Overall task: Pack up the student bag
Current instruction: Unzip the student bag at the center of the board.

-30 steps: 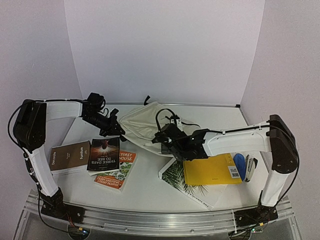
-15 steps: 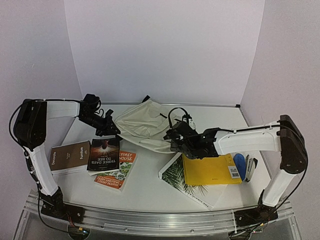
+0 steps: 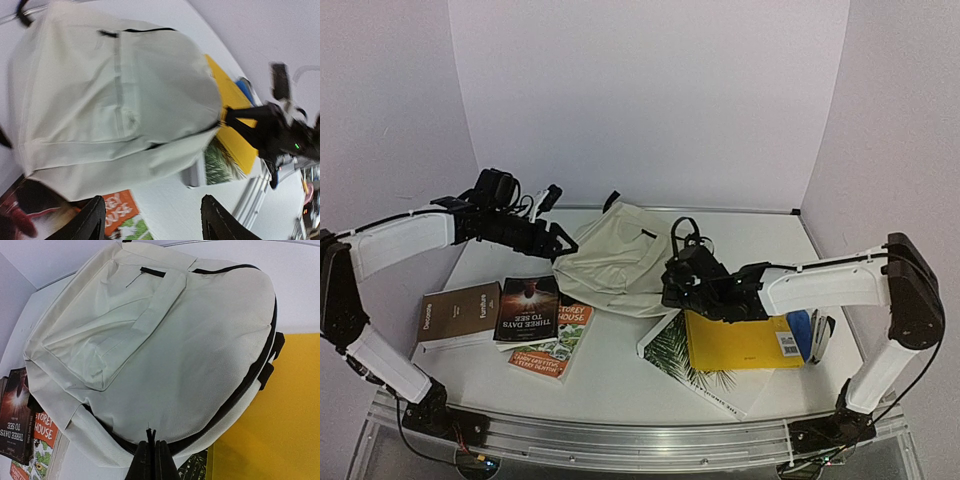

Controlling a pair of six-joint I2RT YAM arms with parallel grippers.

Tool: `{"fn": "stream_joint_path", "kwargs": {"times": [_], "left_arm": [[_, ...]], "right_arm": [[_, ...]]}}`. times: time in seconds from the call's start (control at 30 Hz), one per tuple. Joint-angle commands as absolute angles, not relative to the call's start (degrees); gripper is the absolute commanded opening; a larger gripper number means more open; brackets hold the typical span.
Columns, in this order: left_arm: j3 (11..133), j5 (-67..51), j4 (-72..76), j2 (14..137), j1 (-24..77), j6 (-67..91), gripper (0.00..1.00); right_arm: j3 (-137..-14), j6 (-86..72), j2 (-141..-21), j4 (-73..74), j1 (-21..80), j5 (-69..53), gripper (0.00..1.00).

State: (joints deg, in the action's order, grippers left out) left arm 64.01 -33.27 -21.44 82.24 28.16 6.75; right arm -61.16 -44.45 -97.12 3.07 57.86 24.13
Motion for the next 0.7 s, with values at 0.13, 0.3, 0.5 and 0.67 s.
{"fn": "stream_joint_path", "kwargs": {"times": [0.13,0.3,0.5,0.67], "left_arm": [[56.54,-34.19,-6.6,79.85,38.13,-1.52,0.66],[56.28,-31.11,2.71,85.88,44.17,1.06,0.66],[58.14,-27.76,12.14,94.4,49.48,2.21,0.66],[59.8,-24.06,15.96,99.95,52.16,1.0,0.65]], "right_arm": [[-57.69,-46.01,-91.85,-4.34,57.92,20.25,0.0],[-56.26,-47.0,-90.36,-5.61,57.88,20.19,0.0],[-54.58,-47.42,-89.15,-6.24,57.91,20.49,0.0],[-53.23,-47.68,-87.33,-6.33,57.85,20.88,0.0]]}}
